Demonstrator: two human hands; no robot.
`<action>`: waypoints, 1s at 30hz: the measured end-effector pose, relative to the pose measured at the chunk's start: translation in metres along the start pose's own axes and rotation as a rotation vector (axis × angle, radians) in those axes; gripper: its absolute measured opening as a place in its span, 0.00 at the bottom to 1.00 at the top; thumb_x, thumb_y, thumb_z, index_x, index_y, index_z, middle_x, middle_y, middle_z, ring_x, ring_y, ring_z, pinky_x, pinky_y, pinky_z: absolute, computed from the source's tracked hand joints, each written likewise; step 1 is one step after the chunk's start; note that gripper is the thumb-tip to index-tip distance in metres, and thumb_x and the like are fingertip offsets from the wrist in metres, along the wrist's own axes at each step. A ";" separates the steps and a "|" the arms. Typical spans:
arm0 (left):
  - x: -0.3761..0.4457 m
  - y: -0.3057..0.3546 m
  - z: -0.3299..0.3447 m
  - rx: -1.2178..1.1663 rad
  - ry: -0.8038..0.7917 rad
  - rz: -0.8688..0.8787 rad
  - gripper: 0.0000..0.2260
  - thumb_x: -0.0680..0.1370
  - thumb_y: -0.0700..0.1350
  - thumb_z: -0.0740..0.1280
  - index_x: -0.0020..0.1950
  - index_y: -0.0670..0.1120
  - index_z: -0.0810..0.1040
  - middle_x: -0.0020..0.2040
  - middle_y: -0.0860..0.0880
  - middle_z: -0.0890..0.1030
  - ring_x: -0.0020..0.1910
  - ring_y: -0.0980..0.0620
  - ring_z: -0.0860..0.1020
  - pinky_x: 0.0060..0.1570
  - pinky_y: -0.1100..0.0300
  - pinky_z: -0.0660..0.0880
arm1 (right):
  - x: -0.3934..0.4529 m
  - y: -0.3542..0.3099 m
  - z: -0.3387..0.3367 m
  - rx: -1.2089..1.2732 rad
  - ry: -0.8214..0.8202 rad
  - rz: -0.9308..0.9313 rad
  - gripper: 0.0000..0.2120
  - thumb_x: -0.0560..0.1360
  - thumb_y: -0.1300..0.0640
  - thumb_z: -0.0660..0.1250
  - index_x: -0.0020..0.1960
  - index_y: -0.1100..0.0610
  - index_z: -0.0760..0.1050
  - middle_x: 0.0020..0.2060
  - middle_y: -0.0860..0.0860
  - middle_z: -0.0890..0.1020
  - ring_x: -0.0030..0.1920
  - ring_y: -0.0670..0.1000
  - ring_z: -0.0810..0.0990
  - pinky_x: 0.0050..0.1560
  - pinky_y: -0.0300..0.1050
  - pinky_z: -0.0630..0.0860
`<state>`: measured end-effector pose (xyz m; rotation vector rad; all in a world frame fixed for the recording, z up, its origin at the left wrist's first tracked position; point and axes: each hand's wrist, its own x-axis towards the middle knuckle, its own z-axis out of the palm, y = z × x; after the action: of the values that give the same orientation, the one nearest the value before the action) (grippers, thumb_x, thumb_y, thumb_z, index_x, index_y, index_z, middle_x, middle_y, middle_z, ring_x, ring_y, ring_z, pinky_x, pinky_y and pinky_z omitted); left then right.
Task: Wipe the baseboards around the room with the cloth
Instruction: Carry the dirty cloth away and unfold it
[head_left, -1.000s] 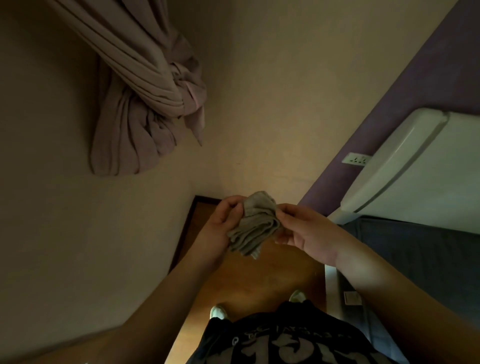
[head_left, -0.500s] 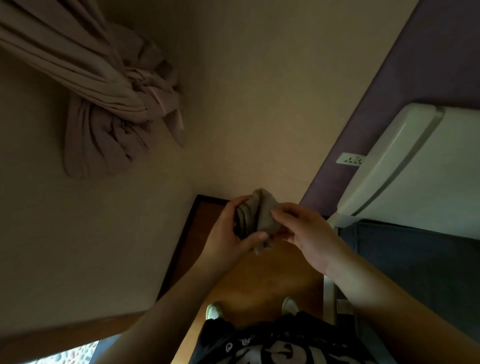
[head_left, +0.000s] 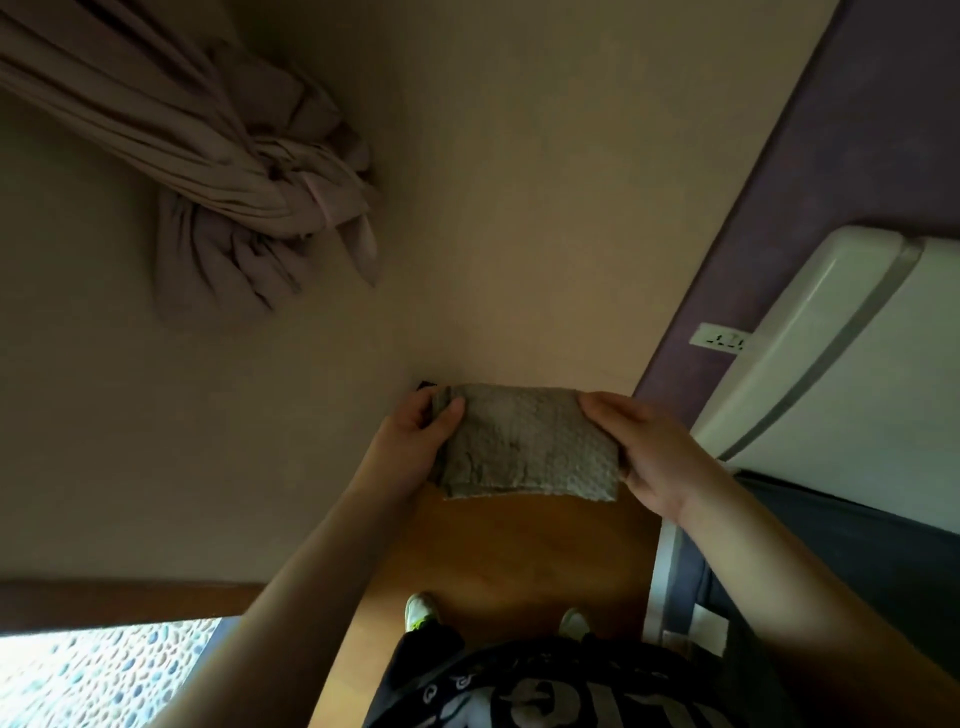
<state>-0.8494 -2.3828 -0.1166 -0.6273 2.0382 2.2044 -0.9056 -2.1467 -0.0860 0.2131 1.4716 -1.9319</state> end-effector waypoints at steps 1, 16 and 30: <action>-0.004 0.000 0.000 0.052 0.047 0.006 0.19 0.67 0.63 0.74 0.54 0.56 0.82 0.56 0.45 0.84 0.57 0.43 0.81 0.60 0.39 0.76 | 0.001 0.000 0.001 0.008 -0.022 -0.002 0.08 0.72 0.50 0.68 0.42 0.46 0.87 0.45 0.48 0.87 0.47 0.44 0.85 0.41 0.36 0.79; -0.097 -0.015 0.029 0.560 0.175 0.288 0.29 0.74 0.65 0.63 0.70 0.49 0.72 0.63 0.55 0.75 0.60 0.65 0.75 0.52 0.75 0.72 | 0.008 0.024 0.056 -0.057 -0.240 0.012 0.18 0.82 0.44 0.58 0.52 0.49 0.85 0.53 0.55 0.85 0.55 0.52 0.84 0.52 0.46 0.80; -0.172 -0.041 -0.091 0.260 0.591 0.177 0.09 0.81 0.41 0.63 0.48 0.54 0.79 0.37 0.59 0.81 0.33 0.62 0.76 0.32 0.71 0.70 | -0.004 0.101 0.183 -0.649 -0.571 -0.196 0.19 0.73 0.33 0.68 0.63 0.32 0.74 0.57 0.37 0.81 0.60 0.40 0.79 0.59 0.43 0.76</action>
<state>-0.6564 -2.4283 -0.0991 -1.2196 2.6905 1.9352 -0.7922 -2.3217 -0.1003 -0.7349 1.6471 -1.3749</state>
